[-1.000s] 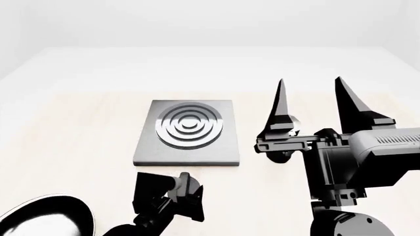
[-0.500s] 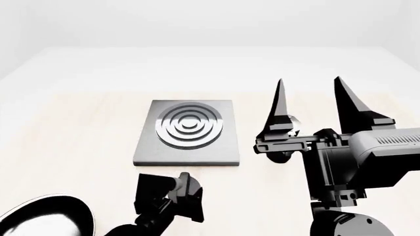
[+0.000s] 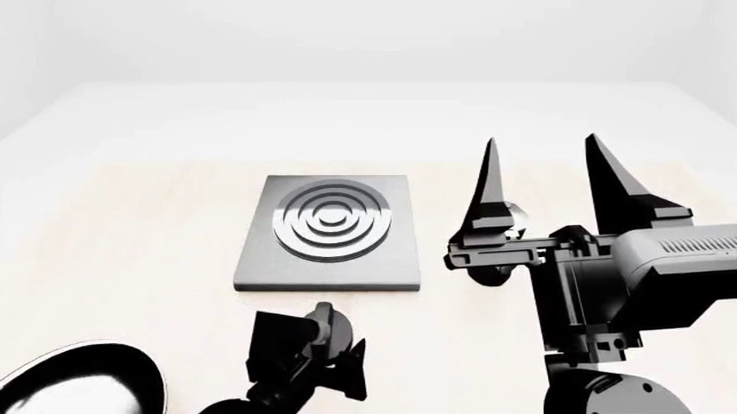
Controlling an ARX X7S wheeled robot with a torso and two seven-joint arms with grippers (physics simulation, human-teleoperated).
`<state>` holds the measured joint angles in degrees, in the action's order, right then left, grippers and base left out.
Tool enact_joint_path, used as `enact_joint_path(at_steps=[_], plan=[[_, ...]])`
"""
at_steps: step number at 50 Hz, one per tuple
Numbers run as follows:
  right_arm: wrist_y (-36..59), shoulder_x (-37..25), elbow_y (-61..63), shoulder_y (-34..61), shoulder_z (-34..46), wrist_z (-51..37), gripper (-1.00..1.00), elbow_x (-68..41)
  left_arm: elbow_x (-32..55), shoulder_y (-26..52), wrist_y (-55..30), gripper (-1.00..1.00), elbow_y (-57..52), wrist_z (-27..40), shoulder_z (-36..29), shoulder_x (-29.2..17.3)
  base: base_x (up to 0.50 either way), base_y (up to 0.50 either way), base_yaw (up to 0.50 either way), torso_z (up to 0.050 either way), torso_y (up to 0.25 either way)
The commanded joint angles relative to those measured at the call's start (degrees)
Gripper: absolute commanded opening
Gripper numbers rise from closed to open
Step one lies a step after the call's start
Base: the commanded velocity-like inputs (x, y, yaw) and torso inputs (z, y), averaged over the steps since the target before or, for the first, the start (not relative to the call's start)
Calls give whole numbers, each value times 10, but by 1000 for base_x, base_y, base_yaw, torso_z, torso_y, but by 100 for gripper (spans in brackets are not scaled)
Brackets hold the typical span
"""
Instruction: Turn on the stove and put the moka pot on it.
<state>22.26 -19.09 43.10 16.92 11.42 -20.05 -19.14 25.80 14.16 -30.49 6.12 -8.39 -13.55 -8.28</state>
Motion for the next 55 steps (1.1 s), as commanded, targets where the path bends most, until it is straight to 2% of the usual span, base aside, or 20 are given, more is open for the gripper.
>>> enact_joint_path(at_steps=[1, 22, 29, 37, 47, 55], plan=[[-2, -2, 0, -1, 1, -2, 100, -2, 4, -4, 10, 100, 13, -6, -11, 3, 0, 0, 0, 0, 0], [-7, -6, -4, -3, 2, -5, 100, -5, 20, -7, -42, 100, -82, -1, -72, 9, 0, 0, 0, 0, 0], [-11, -8, -6, -5, 0, -5, 100, -7, 15, 14, -62, 100, -137, 16, -79, -5, 0, 0, 0, 0, 0], [-8, -10, -4, -3, 1, -8, 100, -9, 25, 36, -85, 100, -247, 50, -52, -31, 0, 0, 0, 0, 0], [-7, -14, -8, 1, -4, -10, 100, -12, -37, 45, -27, 100, -337, 94, -17, -78, 0, 0, 0, 0, 0], [-3, -17, -8, 8, -4, -12, 100, -12, -79, 35, 14, 100, -408, 138, 39, -118, 0, 0, 0, 0, 0]])
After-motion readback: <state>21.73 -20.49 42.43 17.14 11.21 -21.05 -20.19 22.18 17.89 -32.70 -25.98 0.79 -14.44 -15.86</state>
